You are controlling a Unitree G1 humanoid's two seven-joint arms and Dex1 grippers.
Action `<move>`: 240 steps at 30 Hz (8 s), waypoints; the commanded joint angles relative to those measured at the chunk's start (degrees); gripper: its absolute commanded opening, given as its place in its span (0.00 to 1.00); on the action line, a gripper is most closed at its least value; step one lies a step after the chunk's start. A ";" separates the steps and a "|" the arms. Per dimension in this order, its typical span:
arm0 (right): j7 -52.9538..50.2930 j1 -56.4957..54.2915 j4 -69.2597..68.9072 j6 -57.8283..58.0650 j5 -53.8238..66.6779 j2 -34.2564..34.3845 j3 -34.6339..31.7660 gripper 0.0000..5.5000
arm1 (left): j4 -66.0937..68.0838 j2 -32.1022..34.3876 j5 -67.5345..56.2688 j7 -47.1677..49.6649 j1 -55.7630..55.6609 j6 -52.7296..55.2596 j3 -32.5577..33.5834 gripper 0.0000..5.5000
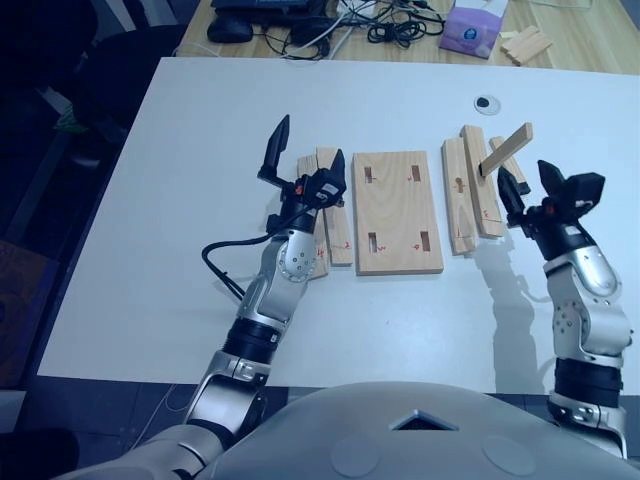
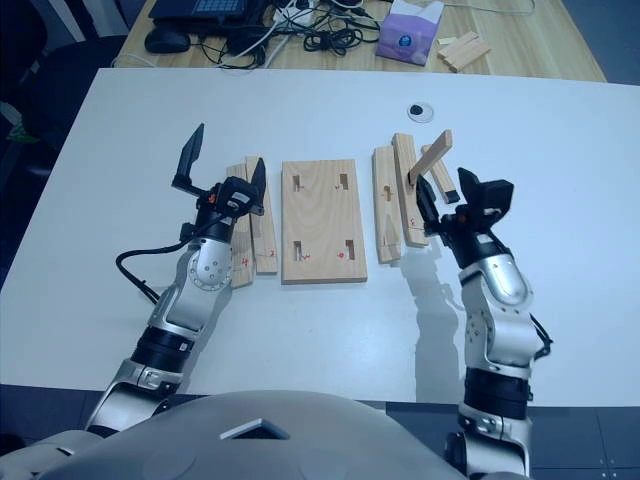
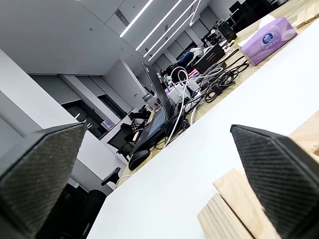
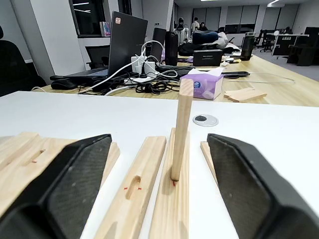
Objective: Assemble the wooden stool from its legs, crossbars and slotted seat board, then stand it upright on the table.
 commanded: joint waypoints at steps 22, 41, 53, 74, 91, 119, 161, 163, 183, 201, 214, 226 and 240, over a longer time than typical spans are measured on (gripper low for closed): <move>-11.18 -12.36 11.01 2.70 -7.86 3.79 3.34 0.09 | 1.56 -0.31 -0.34 -0.76 -1.49 -1.18 -0.33 0.98; -0.61 -16.53 4.12 -2.55 -4.04 -4.39 -0.15 0.07 | 1.26 -6.51 -20.21 -8.42 -5.12 0.50 7.87 0.98; 13.80 -13.55 -5.96 2.26 8.33 -8.36 0.47 0.07 | -8.12 -22.61 -84.70 -23.61 -6.94 33.84 18.14 0.98; 19.30 -9.70 -15.32 10.72 18.35 -11.25 2.05 0.07 | -10.06 -21.03 -99.98 -20.58 -9.11 35.26 16.19 0.83; 20.24 -8.58 -16.83 10.97 19.59 -11.82 3.21 0.07 | -9.40 -21.13 -101.18 -17.58 -8.56 36.10 14.39 0.36; 27.22 -0.48 -9.56 3.29 9.19 -17.99 6.91 0.50 | -10.42 -20.28 -96.23 -14.00 -9.14 31.64 14.88 0.19; 18.73 -14.28 22.13 -10.14 -20.94 -1.77 33.89 0.00 | -32.34 -9.18 -46.07 -8.89 -2.00 24.86 4.12 0.19; 18.36 -14.80 22.81 -10.55 -21.34 -0.02 34.72 0.00 | -31.82 -9.22 -43.34 -8.30 -1.99 24.00 4.22 0.19; 25.78 6.92 17.19 -17.71 -8.63 -21.65 6.46 0.00 | -26.49 -21.99 -55.79 -0.54 -1.05 24.13 12.66 0.19; 13.28 -0.96 16.57 -22.04 -7.12 -14.02 1.75 0.00 | -26.71 -20.39 -64.65 3.75 -3.75 21.38 7.78 0.19; 12.01 -2.20 12.56 -18.83 -6.16 -12.79 1.64 0.00 | -22.80 -19.08 -61.35 7.36 -2.06 22.93 5.81 0.19; 12.15 -3.09 14.51 -20.18 -7.45 -12.55 2.04 0.00 | -23.20 -13.98 -50.36 10.32 -5.66 31.02 4.19 0.19; 12.44 -2.96 16.17 -20.91 -8.32 -13.58 1.98 0.00 | -16.05 -11.78 -36.27 2.63 -2.26 19.07 -0.82 0.19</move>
